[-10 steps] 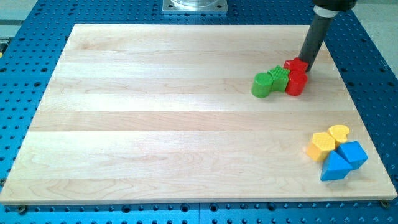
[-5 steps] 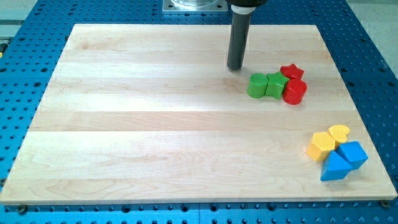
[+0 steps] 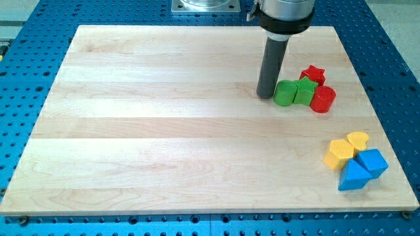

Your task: Move the red circle into the red star

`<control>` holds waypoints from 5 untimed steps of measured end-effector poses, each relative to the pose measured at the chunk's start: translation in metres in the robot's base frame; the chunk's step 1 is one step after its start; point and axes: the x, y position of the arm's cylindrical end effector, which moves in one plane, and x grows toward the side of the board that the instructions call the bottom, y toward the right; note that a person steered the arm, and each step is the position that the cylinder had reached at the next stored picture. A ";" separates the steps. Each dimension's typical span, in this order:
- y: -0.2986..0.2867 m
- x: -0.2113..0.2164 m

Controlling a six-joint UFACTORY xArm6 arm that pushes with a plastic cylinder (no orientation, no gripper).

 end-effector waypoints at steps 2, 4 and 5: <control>0.013 0.010; 0.060 0.071; 0.105 0.068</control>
